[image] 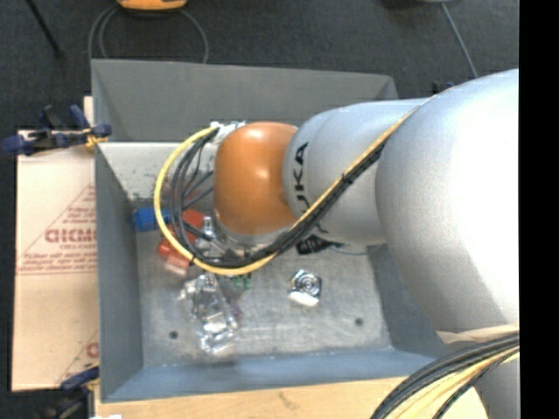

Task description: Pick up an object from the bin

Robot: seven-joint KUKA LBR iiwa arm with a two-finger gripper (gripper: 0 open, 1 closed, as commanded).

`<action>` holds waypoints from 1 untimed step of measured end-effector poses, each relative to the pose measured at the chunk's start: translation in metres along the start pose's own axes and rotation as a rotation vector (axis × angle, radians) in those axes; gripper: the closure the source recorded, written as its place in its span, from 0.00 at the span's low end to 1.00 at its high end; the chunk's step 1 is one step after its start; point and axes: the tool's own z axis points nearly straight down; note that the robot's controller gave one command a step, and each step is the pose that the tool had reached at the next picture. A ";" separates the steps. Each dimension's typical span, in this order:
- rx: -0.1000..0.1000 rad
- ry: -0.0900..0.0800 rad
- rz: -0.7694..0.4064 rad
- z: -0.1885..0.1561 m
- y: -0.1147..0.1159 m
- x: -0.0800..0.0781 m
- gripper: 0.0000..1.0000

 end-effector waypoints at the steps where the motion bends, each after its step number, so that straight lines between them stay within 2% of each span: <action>1: -0.003 -0.003 -0.116 0.004 0.003 0.001 0.00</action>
Offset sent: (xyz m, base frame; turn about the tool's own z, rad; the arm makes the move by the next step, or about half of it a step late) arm -0.0104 0.0056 -0.0252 -0.1555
